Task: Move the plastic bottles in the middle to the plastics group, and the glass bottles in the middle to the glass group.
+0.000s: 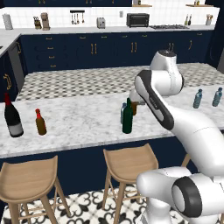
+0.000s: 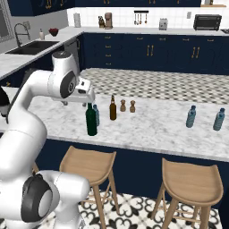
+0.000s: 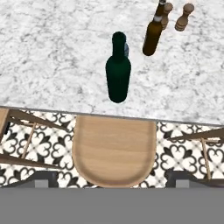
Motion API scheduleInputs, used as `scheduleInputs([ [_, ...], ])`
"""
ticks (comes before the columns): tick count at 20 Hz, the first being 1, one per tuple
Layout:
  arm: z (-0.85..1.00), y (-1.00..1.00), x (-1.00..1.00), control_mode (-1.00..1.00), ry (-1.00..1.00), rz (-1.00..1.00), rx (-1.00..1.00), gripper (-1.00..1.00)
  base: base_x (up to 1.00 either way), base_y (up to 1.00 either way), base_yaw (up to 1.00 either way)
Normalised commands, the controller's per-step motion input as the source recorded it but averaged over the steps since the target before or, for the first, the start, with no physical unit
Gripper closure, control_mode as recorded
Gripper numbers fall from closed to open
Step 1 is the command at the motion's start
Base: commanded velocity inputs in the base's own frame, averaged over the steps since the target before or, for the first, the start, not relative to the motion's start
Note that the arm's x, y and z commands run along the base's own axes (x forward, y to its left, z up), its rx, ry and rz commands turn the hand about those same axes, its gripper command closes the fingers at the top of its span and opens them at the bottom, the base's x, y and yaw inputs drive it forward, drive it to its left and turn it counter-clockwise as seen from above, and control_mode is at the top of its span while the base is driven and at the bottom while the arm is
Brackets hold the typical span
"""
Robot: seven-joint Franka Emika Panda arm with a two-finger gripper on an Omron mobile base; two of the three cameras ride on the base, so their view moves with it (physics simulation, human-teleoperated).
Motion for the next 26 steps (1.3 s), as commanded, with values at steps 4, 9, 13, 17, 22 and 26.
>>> scheduleInputs([
  [4, -0.04, 0.18, 0.51, -1.0, -0.11, -0.04, 0.0, -1.0, 0.0, 0.0, 0.0],
  [9, -0.09, 0.02, 0.53, -1.0, -0.02, -0.02, 0.0, -1.0, 0.0, 0.0, 0.0],
  [13, -0.24, -0.03, 0.46, -1.0, 0.07, 0.0, 0.0, -1.0, 0.0, 0.0, 0.0],
  [17, -0.3, -0.08, 0.38, -1.0, 0.16, 0.0, 0.0, -1.0, 0.0, 0.0, 0.0],
  [22, -0.25, -0.06, 0.47, -1.0, 0.09, 0.0, 0.0, -1.0, 0.0, 0.0, 0.0],
  [26, -0.18, 0.0, 0.36, -1.0, 0.0, 0.0, 0.0, -1.0, 0.0, 0.0, 0.0],
])
